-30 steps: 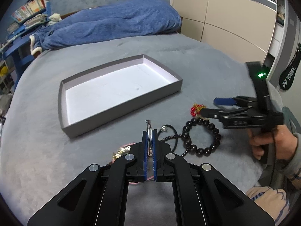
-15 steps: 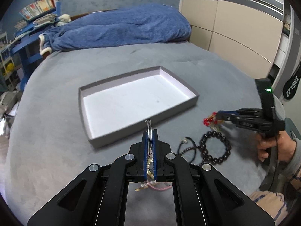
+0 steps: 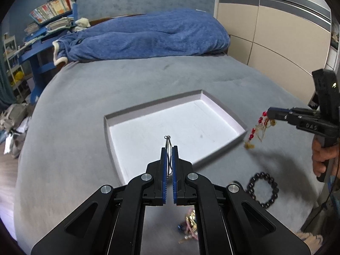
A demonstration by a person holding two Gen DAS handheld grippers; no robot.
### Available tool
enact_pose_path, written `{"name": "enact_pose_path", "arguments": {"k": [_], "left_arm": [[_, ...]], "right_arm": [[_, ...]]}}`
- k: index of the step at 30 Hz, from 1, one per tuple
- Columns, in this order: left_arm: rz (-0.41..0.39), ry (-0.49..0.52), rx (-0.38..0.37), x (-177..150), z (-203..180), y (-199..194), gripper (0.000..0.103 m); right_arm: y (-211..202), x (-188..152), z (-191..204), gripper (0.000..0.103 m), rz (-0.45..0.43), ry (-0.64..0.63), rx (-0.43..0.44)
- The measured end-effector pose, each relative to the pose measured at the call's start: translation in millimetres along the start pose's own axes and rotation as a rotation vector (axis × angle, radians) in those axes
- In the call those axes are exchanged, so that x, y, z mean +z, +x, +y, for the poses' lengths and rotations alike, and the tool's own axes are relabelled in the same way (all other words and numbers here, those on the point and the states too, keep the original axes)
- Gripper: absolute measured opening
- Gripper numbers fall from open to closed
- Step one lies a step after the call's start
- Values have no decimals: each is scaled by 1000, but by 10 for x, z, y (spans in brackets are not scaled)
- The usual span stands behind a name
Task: Organize jewelry
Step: 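Grasp the red-and-gold beaded charm with the right gripper while the left gripper holds the bangle, then lower the charm into the box with the right gripper while the left gripper drops the bangle in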
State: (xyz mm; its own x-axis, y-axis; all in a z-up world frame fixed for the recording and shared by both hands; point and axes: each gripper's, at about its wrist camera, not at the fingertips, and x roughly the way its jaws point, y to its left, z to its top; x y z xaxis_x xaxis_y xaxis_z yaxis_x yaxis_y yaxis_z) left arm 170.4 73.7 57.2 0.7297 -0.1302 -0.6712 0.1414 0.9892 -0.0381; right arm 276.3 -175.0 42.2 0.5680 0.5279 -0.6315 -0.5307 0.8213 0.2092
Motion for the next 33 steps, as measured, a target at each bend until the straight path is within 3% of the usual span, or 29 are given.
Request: {"name": "enact_pose_path", "arguments": {"k": [17,33], "left_arm": [[54,-72,-10,121,190,429,5],[136,-78,1,-40,173,815,5]], "right_arm": [[77,672,282,7,-98,-54,10],[938,79,5,7,130,27,-48]]}}
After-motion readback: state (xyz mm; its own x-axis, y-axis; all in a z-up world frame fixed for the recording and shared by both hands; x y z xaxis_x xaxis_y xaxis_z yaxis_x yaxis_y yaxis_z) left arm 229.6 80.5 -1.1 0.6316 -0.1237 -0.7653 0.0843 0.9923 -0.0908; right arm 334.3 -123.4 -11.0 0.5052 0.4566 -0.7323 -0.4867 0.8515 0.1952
